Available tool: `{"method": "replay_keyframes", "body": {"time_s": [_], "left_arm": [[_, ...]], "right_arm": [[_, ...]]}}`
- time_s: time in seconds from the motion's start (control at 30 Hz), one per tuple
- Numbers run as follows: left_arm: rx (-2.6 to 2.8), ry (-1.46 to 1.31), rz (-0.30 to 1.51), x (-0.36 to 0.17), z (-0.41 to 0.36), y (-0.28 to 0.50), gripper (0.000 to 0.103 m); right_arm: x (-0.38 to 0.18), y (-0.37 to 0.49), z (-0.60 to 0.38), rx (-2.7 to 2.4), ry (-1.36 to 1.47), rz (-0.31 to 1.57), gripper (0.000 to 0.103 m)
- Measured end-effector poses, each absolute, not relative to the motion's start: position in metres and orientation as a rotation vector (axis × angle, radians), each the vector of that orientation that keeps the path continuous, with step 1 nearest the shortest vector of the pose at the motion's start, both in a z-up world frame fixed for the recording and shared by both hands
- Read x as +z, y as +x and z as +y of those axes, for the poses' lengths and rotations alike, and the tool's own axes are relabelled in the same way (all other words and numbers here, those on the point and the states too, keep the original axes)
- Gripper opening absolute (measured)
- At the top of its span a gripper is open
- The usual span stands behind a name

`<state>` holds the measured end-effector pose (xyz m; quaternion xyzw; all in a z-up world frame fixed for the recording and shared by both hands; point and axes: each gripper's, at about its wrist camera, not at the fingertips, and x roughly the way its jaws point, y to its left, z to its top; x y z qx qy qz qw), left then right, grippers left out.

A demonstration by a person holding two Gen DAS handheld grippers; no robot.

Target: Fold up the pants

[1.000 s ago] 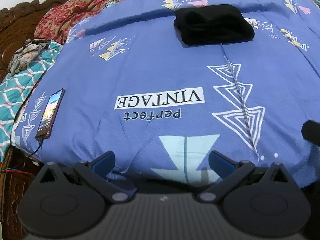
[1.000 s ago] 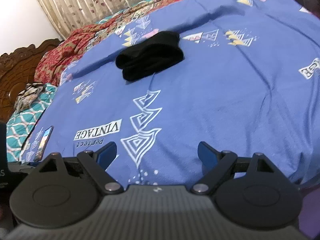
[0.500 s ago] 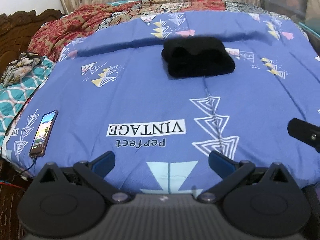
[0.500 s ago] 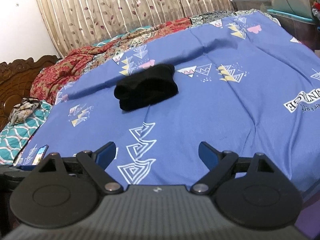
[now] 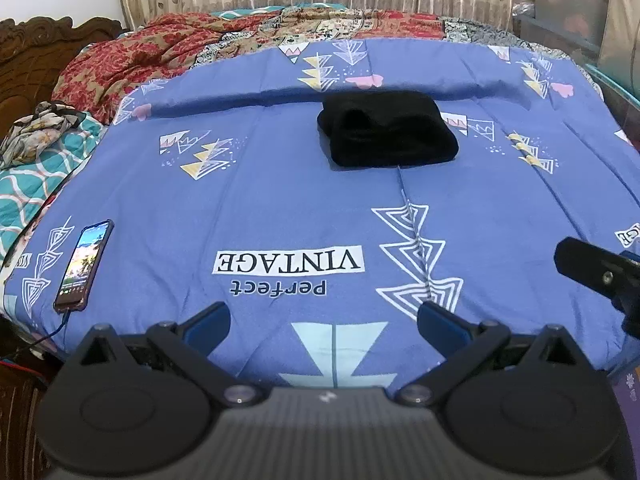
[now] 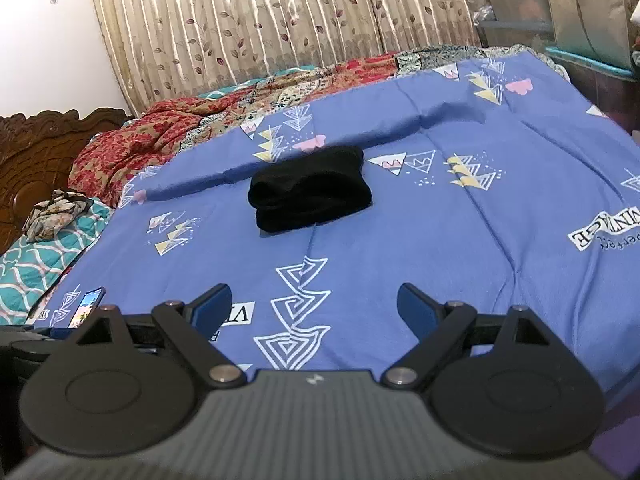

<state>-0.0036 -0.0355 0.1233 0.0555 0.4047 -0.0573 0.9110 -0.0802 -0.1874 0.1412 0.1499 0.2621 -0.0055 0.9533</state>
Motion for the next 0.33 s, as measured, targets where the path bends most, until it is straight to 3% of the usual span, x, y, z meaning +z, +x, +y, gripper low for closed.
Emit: {"method": "replay_keyframes", "body": {"time_s": [0.33], "left_arm": [[-0.139,0.093,0.793,0.133,-0.024,-0.018,0.103]], "right_arm": [[0.147,-0.092,-0.175,-0.011,0.276,0.514,0.092]]}}
